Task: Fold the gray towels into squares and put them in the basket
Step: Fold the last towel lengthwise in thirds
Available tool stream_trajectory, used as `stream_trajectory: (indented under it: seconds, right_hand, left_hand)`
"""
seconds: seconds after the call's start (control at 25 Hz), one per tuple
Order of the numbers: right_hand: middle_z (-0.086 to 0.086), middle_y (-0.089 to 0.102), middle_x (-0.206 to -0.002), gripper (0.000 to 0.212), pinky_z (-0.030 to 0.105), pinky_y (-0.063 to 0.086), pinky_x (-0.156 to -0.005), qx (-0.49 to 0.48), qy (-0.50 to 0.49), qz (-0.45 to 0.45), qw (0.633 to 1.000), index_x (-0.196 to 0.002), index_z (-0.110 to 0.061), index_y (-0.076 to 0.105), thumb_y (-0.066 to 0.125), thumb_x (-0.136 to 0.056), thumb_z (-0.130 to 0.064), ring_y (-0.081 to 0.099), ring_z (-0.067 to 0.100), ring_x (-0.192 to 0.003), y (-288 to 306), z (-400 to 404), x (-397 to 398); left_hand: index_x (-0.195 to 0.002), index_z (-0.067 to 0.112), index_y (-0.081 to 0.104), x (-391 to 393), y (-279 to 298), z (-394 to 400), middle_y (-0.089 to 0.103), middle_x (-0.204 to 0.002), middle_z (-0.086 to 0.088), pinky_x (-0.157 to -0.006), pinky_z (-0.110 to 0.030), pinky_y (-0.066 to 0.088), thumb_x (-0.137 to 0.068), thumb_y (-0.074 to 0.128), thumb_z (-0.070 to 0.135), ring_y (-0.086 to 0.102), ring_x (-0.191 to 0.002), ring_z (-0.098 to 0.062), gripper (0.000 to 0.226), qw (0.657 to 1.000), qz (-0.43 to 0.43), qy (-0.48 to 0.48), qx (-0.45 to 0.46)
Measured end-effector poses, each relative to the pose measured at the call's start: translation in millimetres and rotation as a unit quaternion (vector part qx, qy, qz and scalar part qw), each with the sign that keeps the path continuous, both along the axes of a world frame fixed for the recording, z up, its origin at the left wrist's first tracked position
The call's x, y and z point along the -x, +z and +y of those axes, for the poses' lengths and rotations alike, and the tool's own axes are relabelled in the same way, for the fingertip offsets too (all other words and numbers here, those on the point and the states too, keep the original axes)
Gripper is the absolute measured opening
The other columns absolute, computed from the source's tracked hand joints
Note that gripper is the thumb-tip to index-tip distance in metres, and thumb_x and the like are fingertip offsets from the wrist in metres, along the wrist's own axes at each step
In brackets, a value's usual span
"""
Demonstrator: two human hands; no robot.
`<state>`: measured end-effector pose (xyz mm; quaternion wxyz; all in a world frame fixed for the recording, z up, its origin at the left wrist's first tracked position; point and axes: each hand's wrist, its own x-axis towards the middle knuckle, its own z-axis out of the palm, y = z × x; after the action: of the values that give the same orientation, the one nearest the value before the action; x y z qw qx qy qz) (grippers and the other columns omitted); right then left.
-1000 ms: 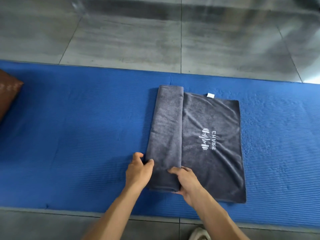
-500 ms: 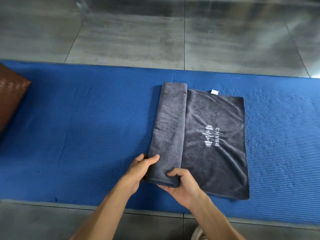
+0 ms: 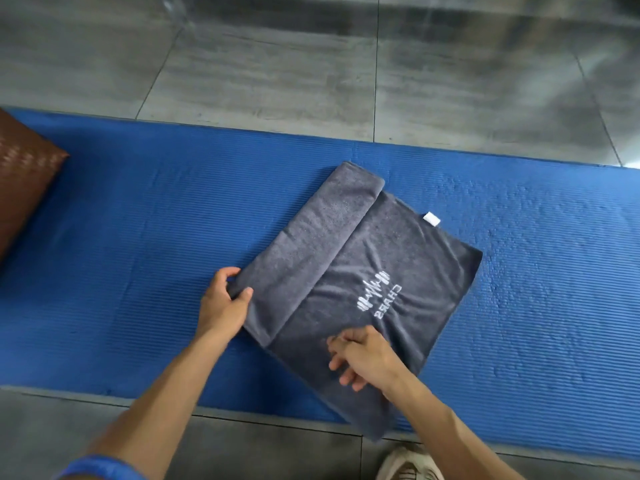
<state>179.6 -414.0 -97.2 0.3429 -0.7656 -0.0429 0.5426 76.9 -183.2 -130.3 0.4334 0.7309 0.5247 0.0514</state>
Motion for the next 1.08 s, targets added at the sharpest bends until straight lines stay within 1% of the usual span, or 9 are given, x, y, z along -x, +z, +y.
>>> stream_trajectory:
  seconds: [0.08,0.2,0.32,0.44,0.48,0.56,0.68,0.76,1.08]
  right_hand:
    - [0.007,0.074,-0.081,0.018,0.026,0.048,-0.050,-0.035,0.022,-0.057,0.998,-0.085,-0.016,0.068,0.056,-0.094,-0.026,0.061,0.015,-0.056,-1.6,17.8,-5.6]
    - [0.002,0.072,-0.076,0.015,0.035,0.055,-0.065,-0.107,0.089,-0.264,0.955,-0.082,-0.017,0.068,0.054,-0.087,-0.018,0.065,0.019,-0.062,-10.9,52.9,-13.3]
    - [0.001,0.073,-0.091,0.020,0.037,0.055,-0.071,-0.154,0.129,-0.438,0.876,-0.098,-0.015,0.067,0.052,-0.085,-0.016,0.067,0.025,-0.081,-18.7,91.3,-28.4]
    - [0.006,0.062,-0.129,0.042,0.043,0.051,-0.097,-0.133,0.241,-0.567,0.776,-0.125,-0.011,0.060,0.044,-0.087,-0.019,0.057,0.031,-0.118,-30.5,122.6,-48.7]
    - [0.008,0.053,-0.141,0.045,0.045,0.042,-0.108,-0.115,0.283,-0.578,0.757,-0.133,-0.011,0.055,0.044,-0.091,-0.020,0.048,0.033,-0.131,-35.1,130.1,-54.9]
    - [0.007,0.030,-0.159,0.050,0.048,0.019,-0.121,-0.063,0.349,-0.558,0.750,-0.149,-0.017,0.039,0.040,-0.101,-0.029,0.022,0.033,-0.148,-41.8,139.2,-68.4]
    - [-0.003,-0.001,-0.166,0.058,0.048,-0.006,-0.122,0.030,0.387,-0.511,0.767,-0.158,-0.031,0.008,0.018,-0.104,-0.050,-0.008,0.026,-0.152,-53.5,140.9,-107.2]
    - [-0.007,-0.008,-0.166,0.059,0.048,-0.010,-0.122,0.053,0.401,-0.509,0.760,-0.157,-0.036,-0.001,0.011,-0.102,-0.056,-0.013,0.022,-0.152,-59.6,139.0,-132.2]
    - [-0.006,-0.007,-0.166,0.057,0.045,-0.006,-0.123,0.064,0.372,-0.501,0.779,-0.156,-0.036,0.000,0.012,-0.103,-0.053,-0.009,0.020,-0.152,-58.0,146.3,-180.7]
  left_hand:
    - [-0.126,0.013,0.054,2.2,4.2,22.5,0.056,-0.127,-0.014,-0.097,-0.048,0.044,-0.085,0.066,0.008,0.052,-0.115,-0.036,0.044,0.987,0.070,-0.034,-0.140]
    - [-0.135,0.006,0.050,-1.5,3.5,12.7,0.046,-0.143,-0.018,-0.102,-0.055,0.041,-0.088,0.063,0.011,0.044,-0.127,-0.042,0.050,0.940,0.078,-0.172,-0.283]
    - [-0.150,0.009,0.033,-7.8,-12.7,-17.1,0.025,-0.158,-0.017,-0.115,-0.051,0.026,-0.098,0.040,0.036,0.025,-0.145,-0.036,0.059,0.925,0.101,-0.258,-0.259]
    - [-0.156,0.019,0.008,-1.2,-31.0,-23.2,0.003,-0.163,-0.010,-0.121,-0.044,0.003,-0.094,0.006,0.054,0.001,-0.151,-0.027,0.071,0.908,0.166,-0.296,-0.245]
    - [-0.156,0.022,0.006,3.7,-36.4,-22.8,0.003,-0.163,-0.010,-0.121,-0.043,0.001,-0.095,0.005,0.055,-0.001,-0.151,-0.027,0.069,0.906,0.165,-0.294,-0.255]
    - [-0.156,0.023,0.014,10.2,-38.0,-24.0,0.010,-0.163,-0.012,-0.121,-0.046,0.006,-0.099,0.013,0.054,0.005,-0.150,-0.030,0.066,0.907,0.152,-0.278,-0.277]
    - [-0.156,0.022,0.018,8.3,-37.8,-25.7,0.012,-0.162,-0.013,-0.120,-0.049,0.013,-0.100,0.020,0.052,0.007,-0.150,-0.032,0.063,0.906,0.160,-0.270,-0.285]
    - [-0.156,0.023,0.018,7.0,-37.2,-24.3,0.012,-0.162,-0.013,-0.120,-0.049,0.013,-0.100,0.022,0.052,0.007,-0.150,-0.031,0.063,0.902,0.166,-0.276,-0.286]
    - [-0.156,0.029,0.012,10.3,-39.5,-14.1,0.005,-0.164,-0.006,-0.121,-0.046,0.005,-0.100,0.011,0.057,0.001,-0.151,-0.027,0.062,0.899,0.175,-0.294,-0.273]
